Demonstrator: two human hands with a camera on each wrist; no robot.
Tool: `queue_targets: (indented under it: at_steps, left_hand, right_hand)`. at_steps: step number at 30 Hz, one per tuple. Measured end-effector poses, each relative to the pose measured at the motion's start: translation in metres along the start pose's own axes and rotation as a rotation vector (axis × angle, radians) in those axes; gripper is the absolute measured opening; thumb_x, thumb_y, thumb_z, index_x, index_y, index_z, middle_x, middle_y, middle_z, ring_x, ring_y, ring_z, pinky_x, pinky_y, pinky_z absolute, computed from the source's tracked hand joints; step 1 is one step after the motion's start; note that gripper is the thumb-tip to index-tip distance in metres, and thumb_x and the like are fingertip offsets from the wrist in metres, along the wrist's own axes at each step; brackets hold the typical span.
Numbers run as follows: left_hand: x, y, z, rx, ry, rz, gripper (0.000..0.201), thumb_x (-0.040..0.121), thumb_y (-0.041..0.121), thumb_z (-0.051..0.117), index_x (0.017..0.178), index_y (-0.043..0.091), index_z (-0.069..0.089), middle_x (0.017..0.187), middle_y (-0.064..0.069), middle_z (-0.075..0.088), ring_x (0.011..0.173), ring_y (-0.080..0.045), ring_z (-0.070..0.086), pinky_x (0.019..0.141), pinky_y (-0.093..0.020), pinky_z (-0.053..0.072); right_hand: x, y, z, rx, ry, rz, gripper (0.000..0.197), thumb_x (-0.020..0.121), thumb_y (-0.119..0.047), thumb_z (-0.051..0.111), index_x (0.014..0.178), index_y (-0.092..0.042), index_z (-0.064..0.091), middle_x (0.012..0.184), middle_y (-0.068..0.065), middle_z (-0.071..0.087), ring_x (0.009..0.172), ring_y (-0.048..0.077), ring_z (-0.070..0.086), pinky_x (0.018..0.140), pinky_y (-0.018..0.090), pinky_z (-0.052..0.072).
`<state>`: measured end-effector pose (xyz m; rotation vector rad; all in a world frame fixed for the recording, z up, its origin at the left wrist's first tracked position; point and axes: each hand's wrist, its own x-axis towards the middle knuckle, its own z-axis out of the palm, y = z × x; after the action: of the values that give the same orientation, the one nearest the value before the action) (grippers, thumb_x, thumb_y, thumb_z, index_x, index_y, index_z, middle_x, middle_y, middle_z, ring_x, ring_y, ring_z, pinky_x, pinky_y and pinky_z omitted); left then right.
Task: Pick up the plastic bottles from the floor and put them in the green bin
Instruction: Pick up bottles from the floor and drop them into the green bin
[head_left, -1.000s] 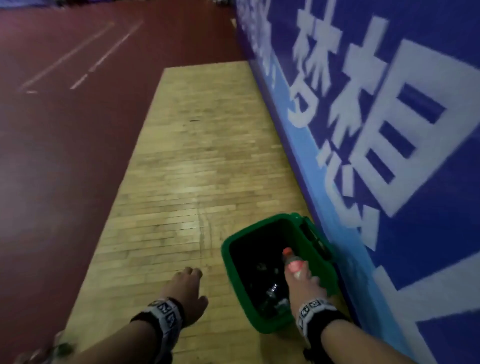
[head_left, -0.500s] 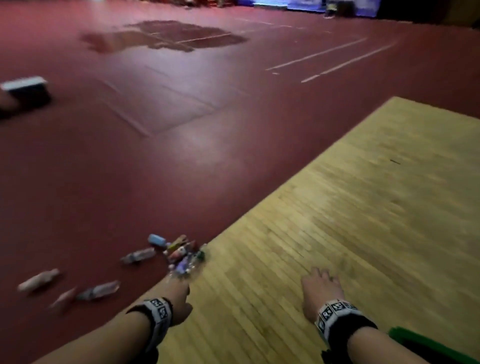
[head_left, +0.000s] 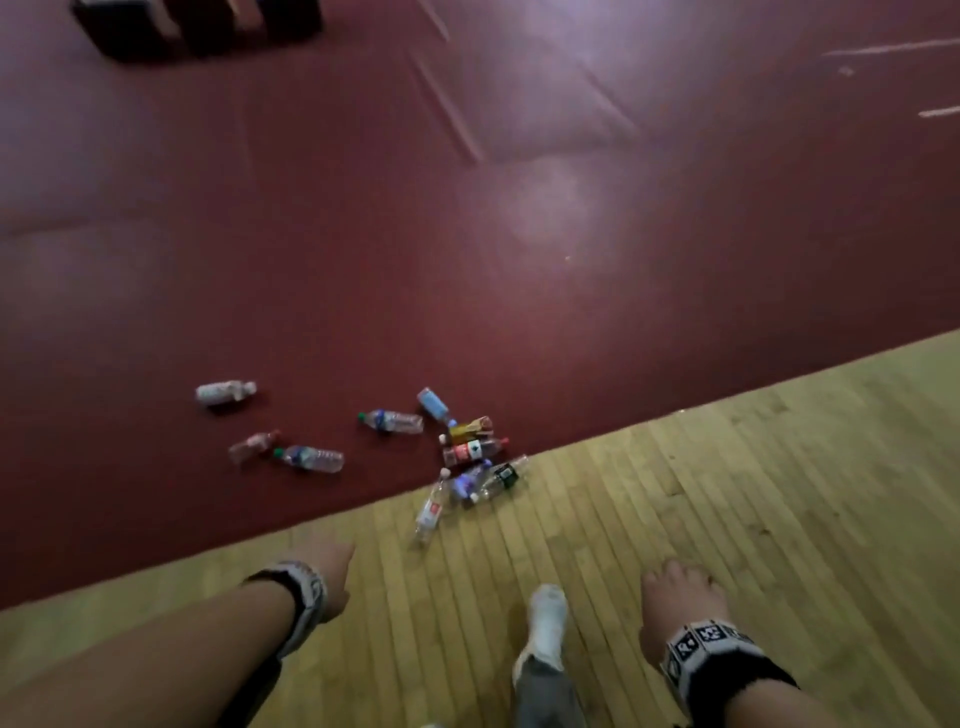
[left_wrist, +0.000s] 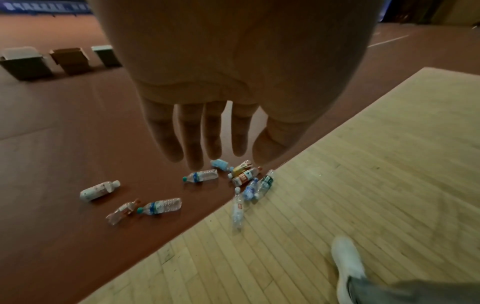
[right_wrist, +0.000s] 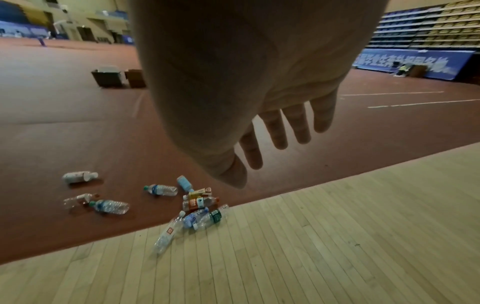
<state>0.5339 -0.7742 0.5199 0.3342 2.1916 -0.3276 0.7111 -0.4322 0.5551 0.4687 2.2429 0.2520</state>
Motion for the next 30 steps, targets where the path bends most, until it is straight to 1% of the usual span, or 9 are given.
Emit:
queue_targets:
  at_steps: [4, 7, 10, 13, 16, 20, 24, 27, 30]
  left_hand:
    - [0.066, 0.036, -0.039, 0.000, -0.024, -0.034, 0.057, 0.091, 0.018, 0.053, 0.145, 0.023, 0.037, 0.148, -0.015, 0.033, 0.121, -0.032, 0.053, 0.086, -0.037, 0.051]
    - [0.131, 0.062, -0.060, -0.032, -0.052, -0.058, 0.066, 0.088, 0.021, 0.054, 0.148, 0.030, 0.029, 0.145, -0.015, 0.026, 0.118, -0.035, 0.050, 0.084, -0.042, 0.053]
    - [0.207, 0.090, -0.060, -0.095, -0.069, -0.080, 0.067, 0.089, 0.028, 0.055, 0.150, 0.031, 0.027, 0.143, -0.016, 0.025, 0.120, -0.036, 0.049, 0.090, -0.040, 0.050]
    - [0.289, 0.119, -0.025, -0.134, -0.119, -0.090, 0.067, 0.091, 0.035, 0.056, 0.151, 0.026, 0.028, 0.147, -0.021, 0.024, 0.127, -0.036, 0.046, 0.100, -0.037, 0.045]
    - [0.347, 0.129, 0.008, -0.122, -0.208, -0.111, 0.055, 0.098, 0.030, 0.046, 0.149, 0.023, 0.030, 0.148, -0.019, 0.029, 0.125, -0.033, 0.046, 0.087, -0.031, 0.048]
    - [0.446, 0.131, 0.062, -0.092, -0.298, -0.102, 0.065, 0.092, 0.034, 0.051, 0.151, 0.033, 0.023, 0.146, -0.017, 0.029, 0.115, -0.034, 0.053, 0.095, -0.044, 0.050]
    - [0.505, 0.142, 0.092, -0.060, -0.338, -0.059, 0.067, 0.090, 0.032, 0.053, 0.149, 0.039, 0.024, 0.144, -0.016, 0.024, 0.113, -0.033, 0.049, 0.093, -0.042, 0.048]
    - [0.563, 0.141, 0.125, -0.028, -0.375, -0.066, 0.068, 0.089, 0.031, 0.056, 0.149, 0.039, 0.024, 0.151, -0.019, 0.015, 0.130, -0.041, 0.036, 0.104, -0.049, 0.041]
    - [0.605, 0.139, 0.153, 0.028, -0.398, -0.074, 0.074, 0.090, 0.028, 0.054, 0.151, 0.040, 0.016, 0.157, -0.024, 0.002, 0.142, -0.047, 0.014, 0.114, -0.054, 0.027]
  right_hand:
    - [0.095, -0.006, -0.030, -0.126, -0.017, -0.080, 0.052, 0.090, -0.037, 0.050, 0.139, -0.021, 0.042, 0.140, 0.008, 0.042, 0.130, 0.031, 0.039, 0.107, 0.044, 0.035]
    - [0.178, -0.015, -0.050, -0.183, 0.027, -0.162, 0.050, 0.090, -0.034, 0.049, 0.137, -0.022, 0.042, 0.138, 0.008, 0.044, 0.128, 0.031, 0.041, 0.104, 0.043, 0.037]
    - [0.262, -0.033, -0.061, -0.211, 0.021, -0.211, 0.048, 0.093, -0.032, 0.045, 0.139, -0.020, 0.041, 0.141, 0.011, 0.042, 0.131, 0.035, 0.039, 0.106, 0.046, 0.036]
    - [0.343, -0.059, -0.043, -0.273, 0.007, -0.242, 0.051, 0.094, -0.032, 0.043, 0.142, -0.015, 0.039, 0.144, 0.016, 0.040, 0.135, 0.041, 0.035, 0.108, 0.051, 0.034]
    - [0.397, -0.079, -0.016, -0.322, -0.005, -0.244, 0.055, 0.095, -0.035, 0.045, 0.144, -0.013, 0.036, 0.148, 0.019, 0.038, 0.138, 0.042, 0.032, 0.111, 0.055, 0.029]
    - [0.468, -0.111, 0.038, -0.395, -0.042, -0.274, 0.055, 0.095, -0.035, 0.042, 0.145, -0.014, 0.032, 0.150, 0.017, 0.034, 0.140, 0.041, 0.029, 0.111, 0.054, 0.027]
    - [0.496, -0.120, 0.065, -0.422, -0.110, -0.270, 0.062, 0.094, -0.039, 0.045, 0.147, -0.013, 0.026, 0.155, 0.018, 0.026, 0.143, 0.042, 0.024, 0.114, 0.054, 0.025]
    - [0.537, -0.143, 0.087, -0.462, -0.166, -0.319, 0.066, 0.097, -0.038, 0.040, 0.151, -0.011, 0.015, 0.161, 0.020, 0.014, 0.147, 0.043, 0.016, 0.118, 0.056, 0.021]
    - [0.567, -0.161, 0.105, -0.464, -0.207, -0.326, 0.068, 0.098, -0.039, 0.038, 0.153, -0.009, 0.011, 0.161, 0.021, 0.010, 0.147, 0.045, 0.013, 0.118, 0.057, 0.020]
